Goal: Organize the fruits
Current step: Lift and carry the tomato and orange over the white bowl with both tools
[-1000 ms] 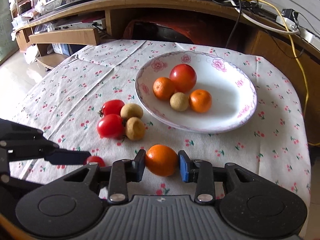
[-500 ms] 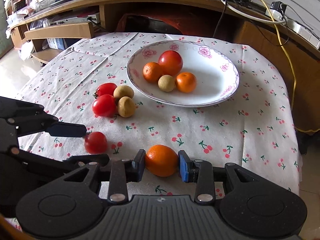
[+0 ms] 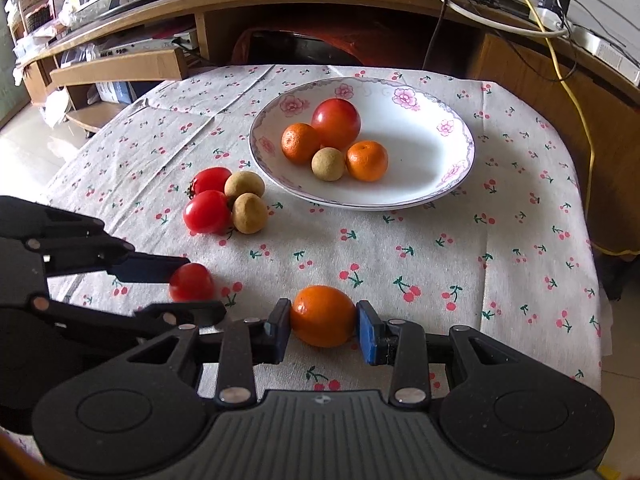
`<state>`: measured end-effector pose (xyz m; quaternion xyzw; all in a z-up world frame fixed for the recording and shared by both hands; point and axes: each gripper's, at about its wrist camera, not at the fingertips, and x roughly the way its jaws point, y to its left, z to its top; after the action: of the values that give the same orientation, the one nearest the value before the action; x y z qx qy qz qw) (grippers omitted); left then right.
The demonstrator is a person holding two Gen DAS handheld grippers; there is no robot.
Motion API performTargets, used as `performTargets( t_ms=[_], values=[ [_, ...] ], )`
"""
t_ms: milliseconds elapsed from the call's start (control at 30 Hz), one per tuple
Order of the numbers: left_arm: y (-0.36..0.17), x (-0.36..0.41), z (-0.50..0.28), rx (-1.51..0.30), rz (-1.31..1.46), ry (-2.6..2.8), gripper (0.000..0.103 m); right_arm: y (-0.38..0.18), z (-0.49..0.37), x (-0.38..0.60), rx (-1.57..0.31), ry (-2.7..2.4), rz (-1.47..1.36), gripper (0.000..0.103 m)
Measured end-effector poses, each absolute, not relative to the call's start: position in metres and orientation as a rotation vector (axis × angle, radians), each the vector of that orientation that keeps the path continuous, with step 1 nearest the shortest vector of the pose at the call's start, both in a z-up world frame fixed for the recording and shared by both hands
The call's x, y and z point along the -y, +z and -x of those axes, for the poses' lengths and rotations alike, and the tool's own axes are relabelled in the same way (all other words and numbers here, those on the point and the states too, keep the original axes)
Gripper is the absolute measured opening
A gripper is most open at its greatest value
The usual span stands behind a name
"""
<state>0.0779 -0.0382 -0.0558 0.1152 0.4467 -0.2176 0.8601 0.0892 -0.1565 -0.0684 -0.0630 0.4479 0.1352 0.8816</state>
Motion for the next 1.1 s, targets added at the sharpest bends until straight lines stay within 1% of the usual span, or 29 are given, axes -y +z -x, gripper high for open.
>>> performTargets(
  t_ms=[67, 200, 1100],
  values=[
    [-0.055, 0.039, -0.078, -0.94, -0.246, -0.446, 0.035, -0.068, -0.087, 0.155, -0.928, 0.279, 0.144, 0.035],
    [-0.054, 0.034, -0.081, -0.962, -0.212, -0.439, 0.034, -0.068, -0.086, 0.157, -0.931, 0.279, 0.136, 0.035],
    [-0.035, 0.036, -0.084, -0.908, -0.192, -0.402, 0.033, -0.04, -0.081, 0.158, -0.865, 0.248, 0.085, 0.035]
  ],
)
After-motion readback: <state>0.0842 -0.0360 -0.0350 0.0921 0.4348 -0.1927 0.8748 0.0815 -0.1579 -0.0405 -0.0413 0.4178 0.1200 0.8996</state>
